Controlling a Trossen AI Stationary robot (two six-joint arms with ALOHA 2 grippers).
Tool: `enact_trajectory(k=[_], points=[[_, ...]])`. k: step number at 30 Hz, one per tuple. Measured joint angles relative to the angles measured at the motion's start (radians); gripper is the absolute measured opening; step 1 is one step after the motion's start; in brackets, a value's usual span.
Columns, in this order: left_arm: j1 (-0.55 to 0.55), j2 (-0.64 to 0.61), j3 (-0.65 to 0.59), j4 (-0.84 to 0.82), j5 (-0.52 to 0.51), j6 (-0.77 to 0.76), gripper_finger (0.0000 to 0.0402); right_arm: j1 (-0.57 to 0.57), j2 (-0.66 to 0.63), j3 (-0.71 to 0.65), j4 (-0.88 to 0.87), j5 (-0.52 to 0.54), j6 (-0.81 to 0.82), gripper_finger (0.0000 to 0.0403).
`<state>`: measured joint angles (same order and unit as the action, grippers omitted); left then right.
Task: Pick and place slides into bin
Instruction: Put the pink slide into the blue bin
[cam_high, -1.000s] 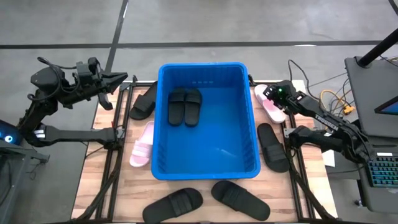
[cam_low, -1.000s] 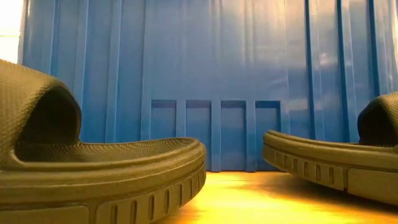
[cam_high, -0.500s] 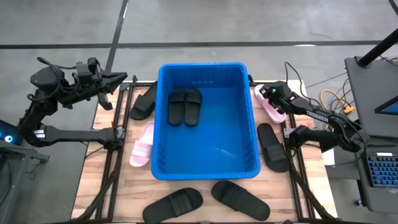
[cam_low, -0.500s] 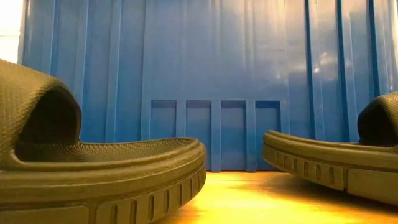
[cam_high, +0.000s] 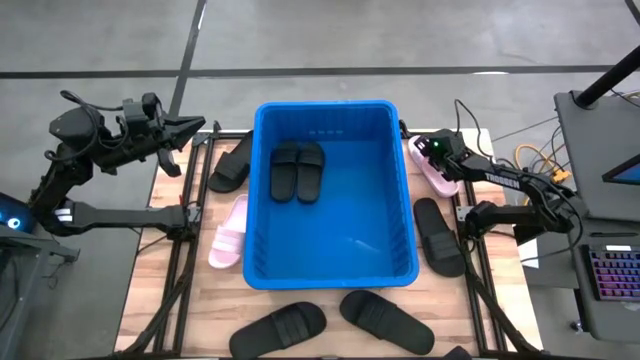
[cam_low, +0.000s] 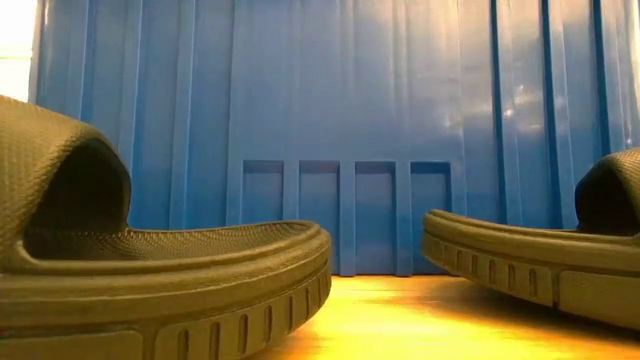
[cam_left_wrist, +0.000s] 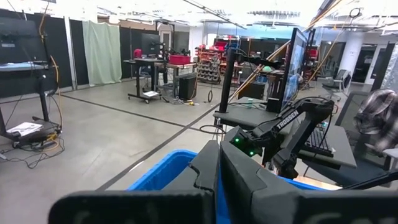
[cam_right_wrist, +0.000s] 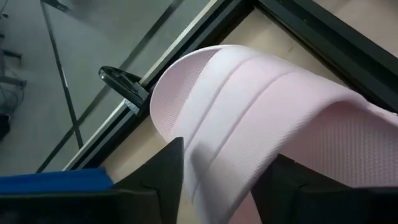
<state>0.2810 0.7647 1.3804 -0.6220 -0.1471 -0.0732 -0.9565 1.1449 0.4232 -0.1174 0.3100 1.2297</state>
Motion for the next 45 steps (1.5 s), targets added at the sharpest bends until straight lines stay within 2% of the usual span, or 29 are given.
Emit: enact_trajectory(k=[8, 10, 21, 28, 35, 45], points=[[0.0, 0.0, 0.0, 0.0, 0.0, 0.0, 0.0, 0.0, -0.022, 0.002, 0.001, -0.006, -0.051, 0.0031], [0.0, 0.001, 0.0, 0.0, 0.0, 0.0, 0.0, 0.0, -0.044, 0.007, 0.0, -0.01, -0.067, 0.0015], [0.0, 0.0, 0.0, 0.002, 0.0, -0.001, 0.0, 0.0, -0.26, 0.06, -0.001, -0.023, -0.16, 0.001], [0.0, 0.001, 0.0, 0.002, 0.0, 0.0, 0.0, 0.0, -0.4, 0.141, -0.005, -0.058, -0.222, 0.0009], [0.0, 0.011, 0.0, 0.004, 0.0, 0.0, 0.0, 0.0, -0.452, 0.263, -0.004, -0.238, -0.281, 0.0009], [0.0, 0.014, 0.0, 0.004, -0.016, 0.001, 0.0, 0.016, -0.391, 0.455, 0.01, -0.59, -0.228, 0.0009]])
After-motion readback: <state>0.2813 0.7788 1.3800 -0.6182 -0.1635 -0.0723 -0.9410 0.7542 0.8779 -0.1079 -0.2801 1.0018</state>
